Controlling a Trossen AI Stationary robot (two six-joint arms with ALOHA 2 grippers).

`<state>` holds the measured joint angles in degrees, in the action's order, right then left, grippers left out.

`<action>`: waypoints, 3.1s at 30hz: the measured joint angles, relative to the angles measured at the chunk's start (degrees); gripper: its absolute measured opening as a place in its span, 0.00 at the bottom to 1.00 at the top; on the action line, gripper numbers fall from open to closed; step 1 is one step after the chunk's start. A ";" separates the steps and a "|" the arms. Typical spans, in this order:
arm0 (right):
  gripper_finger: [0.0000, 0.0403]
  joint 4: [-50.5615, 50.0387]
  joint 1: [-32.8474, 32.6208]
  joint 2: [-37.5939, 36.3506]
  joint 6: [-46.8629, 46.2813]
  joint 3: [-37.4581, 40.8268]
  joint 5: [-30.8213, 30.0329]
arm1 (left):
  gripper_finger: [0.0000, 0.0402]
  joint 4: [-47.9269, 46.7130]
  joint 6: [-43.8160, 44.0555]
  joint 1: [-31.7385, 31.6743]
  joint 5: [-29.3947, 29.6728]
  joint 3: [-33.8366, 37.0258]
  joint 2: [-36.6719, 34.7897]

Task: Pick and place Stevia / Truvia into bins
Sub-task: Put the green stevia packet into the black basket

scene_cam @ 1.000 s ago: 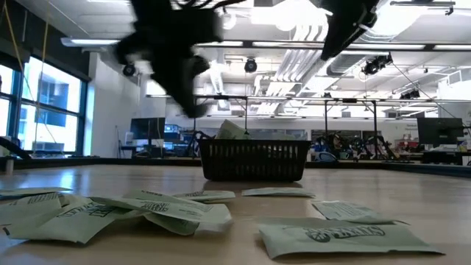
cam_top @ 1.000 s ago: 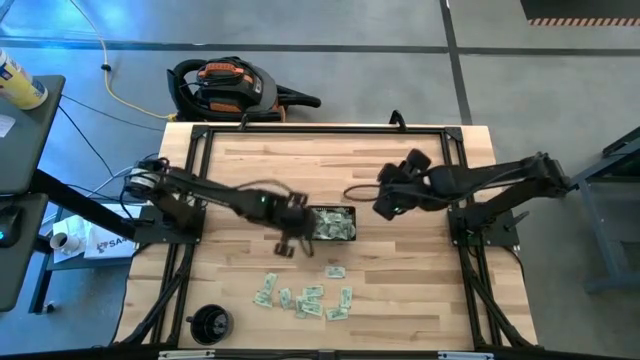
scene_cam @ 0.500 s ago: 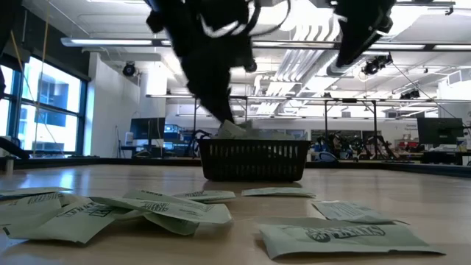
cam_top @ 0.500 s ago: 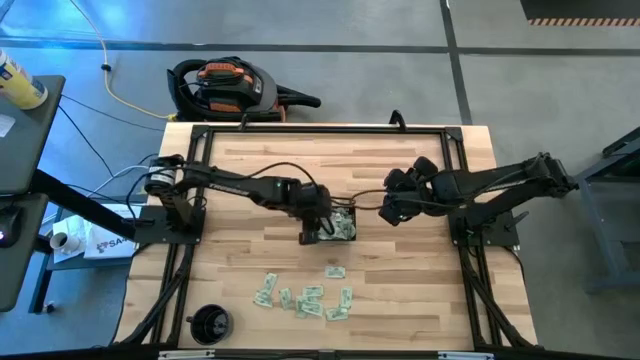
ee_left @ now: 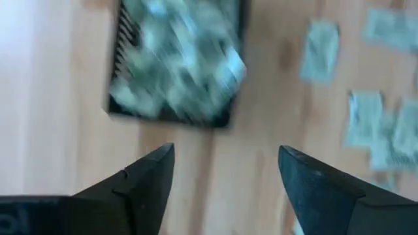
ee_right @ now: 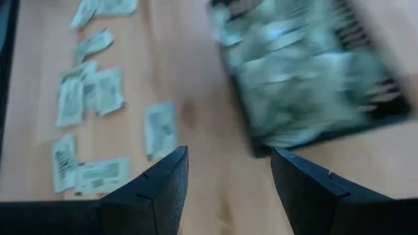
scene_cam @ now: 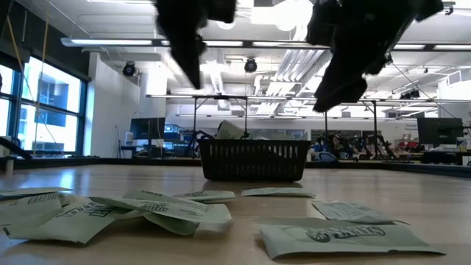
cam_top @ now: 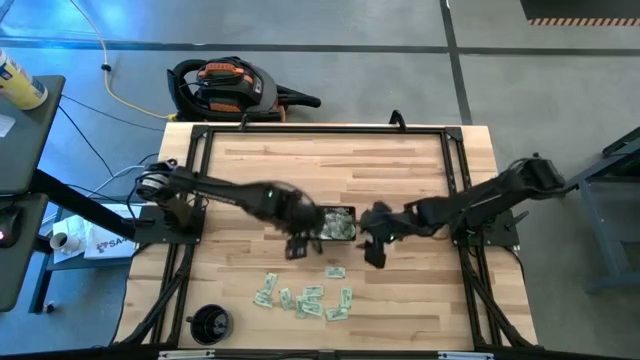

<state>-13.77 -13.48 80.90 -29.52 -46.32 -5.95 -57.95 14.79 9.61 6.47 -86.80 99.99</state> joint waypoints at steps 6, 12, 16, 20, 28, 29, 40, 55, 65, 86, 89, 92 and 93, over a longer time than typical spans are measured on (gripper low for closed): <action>0.52 12.39 -4.37 11.24 0.62 0.22 5.95 | 0.68 -5.29 11.20 9.50 6.23 2.41 -0.40; 0.52 12.62 -9.10 21.19 0.14 -6.15 2.98 | 0.65 -5.29 24.93 16.56 7.71 4.97 -0.40; 0.52 9.92 -10.20 27.11 0.89 -11.75 -3.21 | 0.65 -5.20 31.38 19.70 7.93 5.95 -0.40; 0.52 6.44 -10.26 31.93 1.52 -16.16 -6.36 | 0.64 -5.23 36.18 21.90 8.29 6.01 -0.40; 0.27 1.81 -9.35 34.60 1.54 -18.01 -4.96 | 0.60 -10.92 43.64 26.55 9.18 6.03 -0.40; 0.20 1.73 -9.32 34.60 1.52 -18.01 -4.89 | 0.60 -11.72 44.75 27.15 9.47 6.03 -0.40; 0.02 -14.35 -10.47 24.82 1.16 -24.07 -11.49 | 0.58 -14.16 55.75 32.97 12.67 9.14 -1.46; 0.06 -19.83 10.54 22.58 9.44 -25.81 1.70 | 0.58 21.54 81.12 35.72 6.92 33.66 -7.53; 0.57 -20.45 10.98 21.79 8.72 -26.05 3.26 | 0.58 24.50 84.18 30.37 6.27 33.64 -4.20; 0.74 -39.87 7.52 5.28 2.32 -26.05 -22.36 | 0.08 19.10 63.22 21.50 10.38 33.46 0.74; 0.73 -42.30 7.64 2.66 1.15 -26.05 -25.38 | 0.07 16.33 56.10 16.05 15.22 32.08 -0.20; 0.71 -43.29 7.58 -0.36 0.19 -26.05 -28.37 | 0.13 15.26 46.68 10.57 16.50 28.36 -2.45; 0.70 -43.90 7.44 -1.21 -0.59 -26.05 -28.96 | 0.14 16.24 43.25 8.72 16.76 26.76 -3.29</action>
<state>-57.67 -6.05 79.69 -30.11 -72.38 -34.92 -41.72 58.04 18.34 23.23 -60.05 96.70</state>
